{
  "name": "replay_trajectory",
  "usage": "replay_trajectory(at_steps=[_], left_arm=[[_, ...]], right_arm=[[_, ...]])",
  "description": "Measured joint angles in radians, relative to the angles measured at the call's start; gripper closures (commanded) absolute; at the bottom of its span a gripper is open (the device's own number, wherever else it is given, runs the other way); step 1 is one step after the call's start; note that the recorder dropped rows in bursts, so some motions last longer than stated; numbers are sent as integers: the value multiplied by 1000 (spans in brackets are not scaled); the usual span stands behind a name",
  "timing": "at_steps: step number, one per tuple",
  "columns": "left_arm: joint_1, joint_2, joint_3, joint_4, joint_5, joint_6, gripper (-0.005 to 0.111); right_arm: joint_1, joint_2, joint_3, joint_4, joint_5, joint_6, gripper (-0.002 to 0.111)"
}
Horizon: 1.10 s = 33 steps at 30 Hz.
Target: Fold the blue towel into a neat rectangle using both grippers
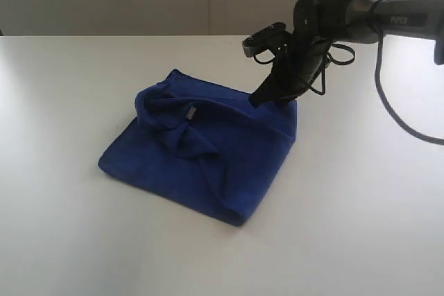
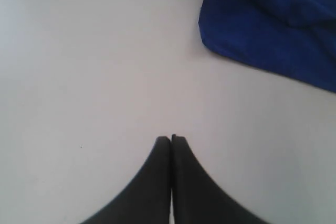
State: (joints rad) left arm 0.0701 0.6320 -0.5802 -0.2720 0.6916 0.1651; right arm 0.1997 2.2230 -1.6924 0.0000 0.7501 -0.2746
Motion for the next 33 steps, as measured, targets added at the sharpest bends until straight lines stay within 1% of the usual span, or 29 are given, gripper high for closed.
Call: replay_trajectory(at_steps=[4, 8, 9, 11, 13, 16, 19, 23, 26, 33], left_arm=[[0, 0, 0, 0, 0, 0, 107], [0, 0, 0, 0, 0, 0, 107], [0, 0, 0, 0, 0, 0, 107], [0, 0, 0, 0, 0, 0, 107], [0, 0, 0, 0, 0, 0, 107], [0, 0, 0, 0, 0, 0, 107], [0, 0, 0, 0, 0, 0, 107], [0, 0, 0, 0, 0, 0, 107], [0, 0, 0, 0, 0, 0, 107], [0, 0, 0, 0, 0, 0, 107]], right_arm=[[-16, 37, 2, 0, 26, 30, 108], [-32, 37, 2, 7, 89, 159, 108], [-47, 31, 2, 9, 146, 225, 108], [-59, 16, 30, 9, 179, 275, 108], [-65, -23, 98, 0, 180, 313, 108], [-66, -73, 189, -5, 155, 337, 108], [-66, -177, 358, 0, 101, 359, 108], [-66, -306, 508, 44, 9, 361, 108], [-66, -343, 535, 54, -34, 345, 108], [-66, -372, 539, 113, -123, 266, 108]])
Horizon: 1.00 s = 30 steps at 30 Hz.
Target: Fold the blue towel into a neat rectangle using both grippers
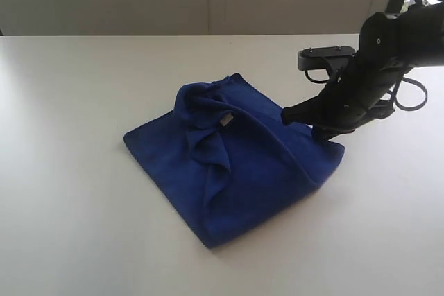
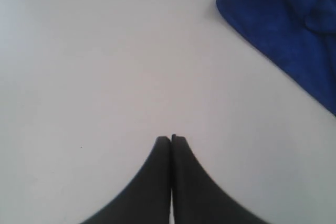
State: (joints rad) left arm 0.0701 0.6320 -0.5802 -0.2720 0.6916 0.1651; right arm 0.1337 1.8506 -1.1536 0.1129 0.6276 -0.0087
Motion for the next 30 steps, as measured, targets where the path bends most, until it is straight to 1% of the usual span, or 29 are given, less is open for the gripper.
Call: replay_trajectory(at_steps=[3, 9, 21, 22, 25, 28, 30], left_arm=[[0, 0, 0, 0, 0, 0, 107], [0, 0, 0, 0, -49, 0, 107], [0, 0, 0, 0, -55, 0, 107], [0, 2, 0, -16, -57, 0, 107], [0, 39, 0, -147, -62, 26, 107], [0, 140, 0, -362, -52, 163, 107], [-15, 227, 0, -495, -55, 256, 107]], right_arm=[[0, 0, 0, 17, -19, -21, 108], [0, 0, 0, 21, -46, -35, 108], [0, 0, 0, 24, -66, -54, 108], [0, 0, 0, 24, -66, -54, 108], [0, 0, 0, 28, -66, -54, 108], [0, 0, 0, 28, -66, -54, 108], [0, 0, 0, 30, -67, -54, 108]])
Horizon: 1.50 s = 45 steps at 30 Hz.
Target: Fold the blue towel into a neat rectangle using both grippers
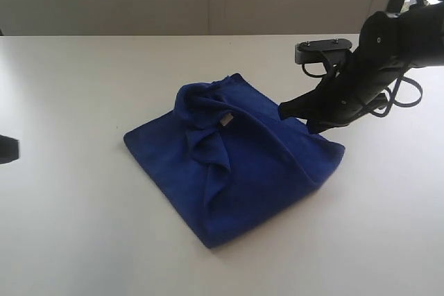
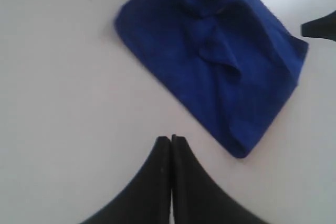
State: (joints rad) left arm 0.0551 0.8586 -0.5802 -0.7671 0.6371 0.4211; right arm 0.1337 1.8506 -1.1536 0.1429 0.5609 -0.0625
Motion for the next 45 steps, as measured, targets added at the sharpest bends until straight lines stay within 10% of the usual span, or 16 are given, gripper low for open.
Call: replay_trajectory(at_steps=[16, 45], left_arm=[[-527, 637, -187, -177, -484, 90, 107], [-511, 1161, -614, -156, -508, 111, 107]], right_arm=[[0, 0, 3, 2, 0, -19, 108], [49, 73, 79, 9, 27, 21, 108]])
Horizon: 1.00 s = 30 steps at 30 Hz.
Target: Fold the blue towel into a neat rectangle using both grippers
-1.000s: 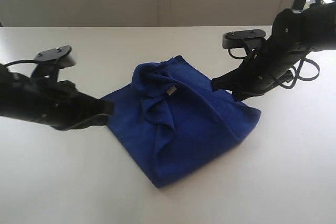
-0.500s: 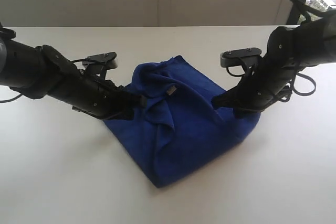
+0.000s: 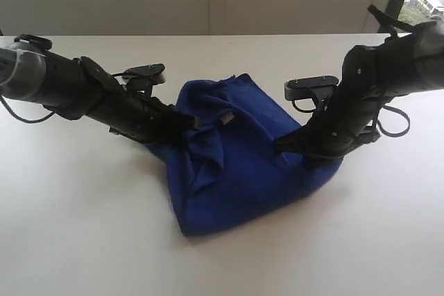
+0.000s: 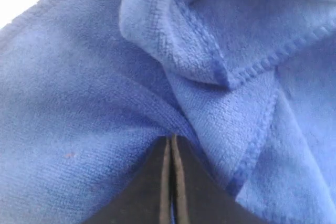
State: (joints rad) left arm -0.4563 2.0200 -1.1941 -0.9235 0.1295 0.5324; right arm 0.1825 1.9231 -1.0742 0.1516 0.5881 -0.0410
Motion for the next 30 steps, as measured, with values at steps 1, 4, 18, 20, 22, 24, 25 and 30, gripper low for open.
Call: replay_trajectory(at_steps=[1, 4, 18, 20, 22, 24, 25, 30], left_arm=[[9, 10, -15, 0, 11, 0, 107], [35, 29, -51, 4, 36, 0, 107], [132, 32, -94, 91, 228, 33, 107], [134, 10, -91, 130, 275, 51, 107], [134, -24, -86, 145, 312, 68, 107], [134, -66, -83, 151, 339, 82, 107], [134, -93, -78, 155, 344, 84, 107], [127, -258, 44, 159, 345, 46, 107]], right_arm=[[6, -5, 12, 0, -12, 10, 108], [25, -20, 48, -2, -52, 30, 108], [115, -143, 162, 10, -44, 68, 108], [114, -168, 162, 10, -52, 68, 108], [114, -189, 162, 12, -54, 68, 108], [114, -215, 162, 12, -61, 68, 108], [114, -226, 164, 12, -65, 68, 108], [114, -277, 165, 10, -96, 50, 108]])
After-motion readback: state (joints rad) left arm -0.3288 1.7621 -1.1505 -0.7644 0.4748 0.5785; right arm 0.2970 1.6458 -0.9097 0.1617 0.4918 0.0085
